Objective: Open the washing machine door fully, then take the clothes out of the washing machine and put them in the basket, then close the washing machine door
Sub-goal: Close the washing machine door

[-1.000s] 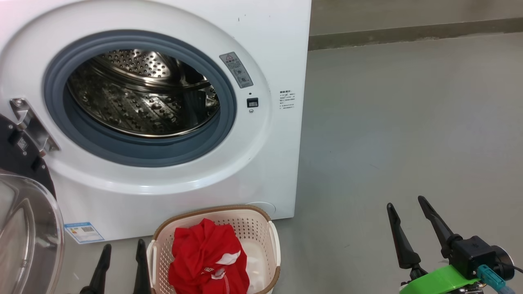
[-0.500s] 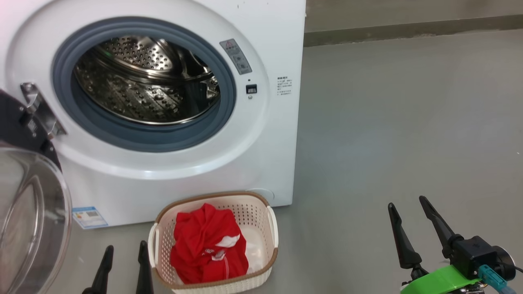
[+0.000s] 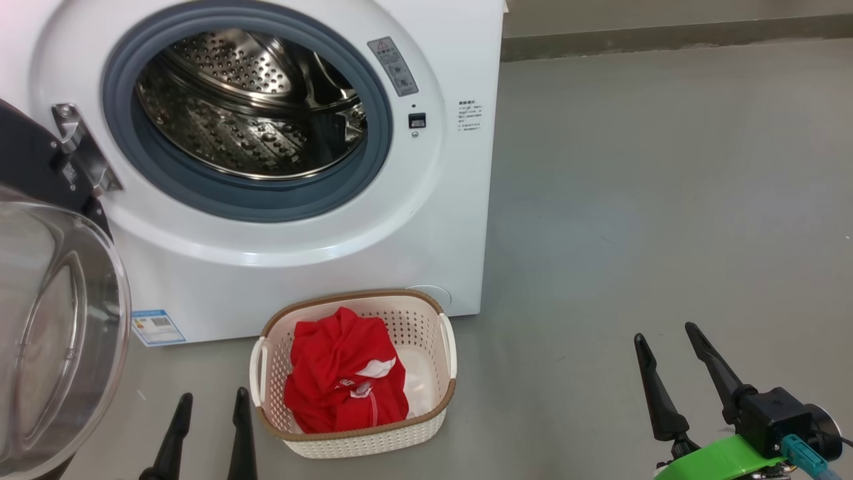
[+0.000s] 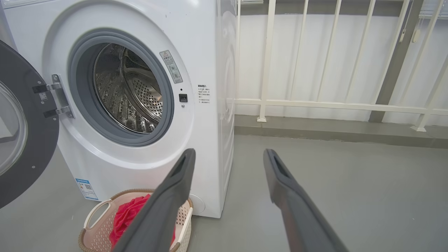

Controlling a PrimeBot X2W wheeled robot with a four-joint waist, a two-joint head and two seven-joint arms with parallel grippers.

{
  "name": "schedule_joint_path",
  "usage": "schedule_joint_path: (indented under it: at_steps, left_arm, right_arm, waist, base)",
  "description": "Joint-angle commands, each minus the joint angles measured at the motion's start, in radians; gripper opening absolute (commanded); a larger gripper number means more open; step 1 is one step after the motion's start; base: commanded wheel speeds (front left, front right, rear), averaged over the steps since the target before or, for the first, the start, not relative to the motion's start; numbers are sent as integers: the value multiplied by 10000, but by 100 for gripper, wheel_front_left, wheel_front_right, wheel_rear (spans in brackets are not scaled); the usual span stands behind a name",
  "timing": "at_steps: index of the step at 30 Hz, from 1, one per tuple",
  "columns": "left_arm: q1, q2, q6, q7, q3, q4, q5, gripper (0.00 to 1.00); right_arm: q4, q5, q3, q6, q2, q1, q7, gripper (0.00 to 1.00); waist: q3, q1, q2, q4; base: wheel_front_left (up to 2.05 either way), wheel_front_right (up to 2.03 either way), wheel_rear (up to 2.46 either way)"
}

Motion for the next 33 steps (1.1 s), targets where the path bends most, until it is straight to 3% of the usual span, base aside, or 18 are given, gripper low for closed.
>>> schedule_joint_path:
  at_steps: [1, 13, 23, 33]
  left_arm:
    - [-198, 105, 92, -75, 270, -309, 98, 100]
    - [-287, 95, 599, 70, 202, -689, 374, 100]
    - [-228, 90, 1120, 223, 308, -1272, 510, 100]
    - [-175, 167, 1367, 350, 368, -1636, 567, 100]
  right_arm:
    - [-257, -60, 233, 48, -85, -218, -65, 100]
    - [-308, -43, 355, 48, -85, -375, -65, 100]
    - [-333, -108, 760, 48, -85, -618, -65, 100]
    - [-409, -19, 1126, 48, -85, -913, -65, 100]
  waist:
    - [8, 0, 0, 36]
    - [165, 0, 0, 784]
    - [148, 0, 0, 2323]
    - [136, 0, 0, 3773]
  base:
    - [0, 0, 0]
    - [0, 0, 0]
    - [0, 0, 0]
    - [0, 0, 0]
